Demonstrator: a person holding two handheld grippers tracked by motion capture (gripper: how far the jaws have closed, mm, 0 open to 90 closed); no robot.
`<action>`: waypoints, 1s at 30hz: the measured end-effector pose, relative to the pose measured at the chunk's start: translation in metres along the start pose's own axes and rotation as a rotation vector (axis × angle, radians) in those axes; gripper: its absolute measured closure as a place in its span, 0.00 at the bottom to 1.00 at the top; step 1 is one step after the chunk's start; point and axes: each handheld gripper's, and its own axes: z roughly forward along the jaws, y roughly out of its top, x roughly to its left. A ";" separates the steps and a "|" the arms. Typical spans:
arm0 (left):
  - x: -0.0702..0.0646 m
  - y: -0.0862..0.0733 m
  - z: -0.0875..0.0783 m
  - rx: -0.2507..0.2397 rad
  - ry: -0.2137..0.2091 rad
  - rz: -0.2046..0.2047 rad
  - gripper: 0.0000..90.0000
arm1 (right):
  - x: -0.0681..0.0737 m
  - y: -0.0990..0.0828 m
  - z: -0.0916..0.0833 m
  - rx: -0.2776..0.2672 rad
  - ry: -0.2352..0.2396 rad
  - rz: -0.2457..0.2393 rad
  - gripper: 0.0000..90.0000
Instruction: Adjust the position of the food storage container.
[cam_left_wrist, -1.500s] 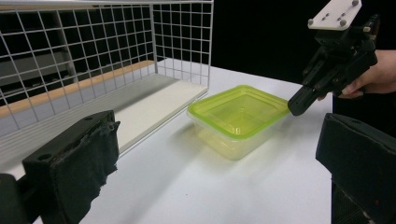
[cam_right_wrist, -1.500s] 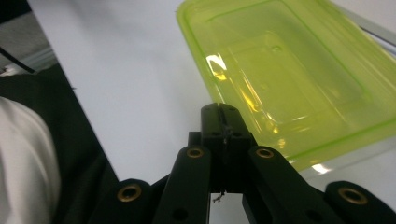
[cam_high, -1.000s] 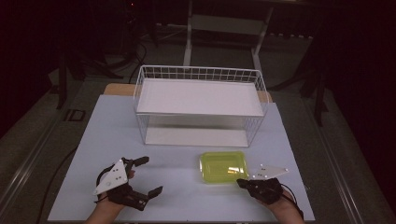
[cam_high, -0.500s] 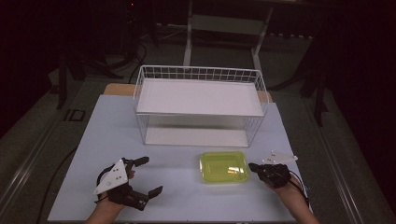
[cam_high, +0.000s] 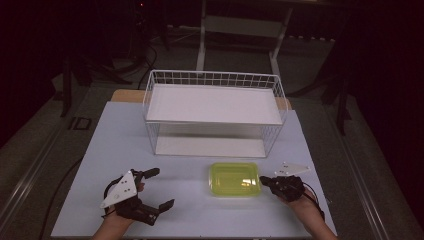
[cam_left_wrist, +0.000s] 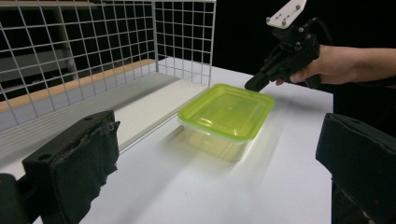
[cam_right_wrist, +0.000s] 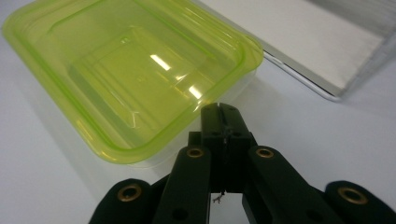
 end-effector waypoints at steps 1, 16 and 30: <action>0.000 0.000 0.000 0.002 -0.001 0.002 0.00 | 0.002 0.002 0.001 -0.003 0.001 -0.003 1.00; -0.001 -0.001 0.001 0.008 -0.014 0.001 0.00 | 0.021 0.024 0.021 0.011 0.055 -0.057 1.00; -0.003 -0.002 0.002 0.020 -0.023 -0.002 0.00 | 0.037 0.041 0.038 0.014 0.074 -0.116 1.00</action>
